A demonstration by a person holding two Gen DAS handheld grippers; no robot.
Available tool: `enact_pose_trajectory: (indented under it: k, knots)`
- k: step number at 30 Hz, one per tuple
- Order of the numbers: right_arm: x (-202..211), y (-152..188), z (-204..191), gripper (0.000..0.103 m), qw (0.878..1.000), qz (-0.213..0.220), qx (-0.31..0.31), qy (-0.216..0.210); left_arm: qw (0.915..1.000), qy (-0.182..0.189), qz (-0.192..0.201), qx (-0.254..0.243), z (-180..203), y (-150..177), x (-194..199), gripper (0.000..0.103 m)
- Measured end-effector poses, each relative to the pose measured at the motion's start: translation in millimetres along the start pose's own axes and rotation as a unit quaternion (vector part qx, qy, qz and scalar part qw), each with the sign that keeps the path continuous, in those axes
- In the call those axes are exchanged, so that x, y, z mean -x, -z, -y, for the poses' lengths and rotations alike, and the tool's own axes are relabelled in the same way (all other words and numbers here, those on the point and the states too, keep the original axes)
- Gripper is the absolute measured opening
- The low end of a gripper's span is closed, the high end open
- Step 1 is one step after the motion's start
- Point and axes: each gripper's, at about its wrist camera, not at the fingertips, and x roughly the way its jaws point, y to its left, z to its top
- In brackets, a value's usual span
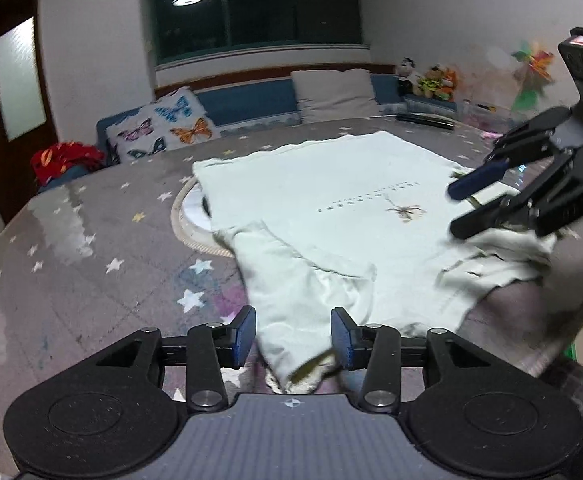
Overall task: Fold clothes
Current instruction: 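Open both grippers and release the shirt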
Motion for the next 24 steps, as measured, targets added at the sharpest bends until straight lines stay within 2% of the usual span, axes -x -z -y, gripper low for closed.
enact_pose_trajectory:
  k: [6,13,18,22,24]
  knots:
    - [38,40,20,0.054,0.998,-0.041,-0.014,0.05,0.9967,0.02,-0.003,-0.078,20,3,7,0.049]
    - [57,77,23,0.06,0.994,-0.076,-0.008,0.08,0.9871,0.026,-0.01,-0.158,39,8,-7,0.049]
    - [54,89,29,0.06,0.993,-0.083,-0.004,0.09,0.9825,0.026,-0.022,-0.183,41,9,-19,0.049]
    - [49,91,36,0.06,0.993,-0.075,-0.008,0.089,0.9822,0.029,-0.024,-0.184,39,7,-25,0.049]
    - [48,91,38,0.059,0.994,-0.072,-0.009,0.086,0.9828,0.033,-0.026,-0.18,37,6,-27,0.046]
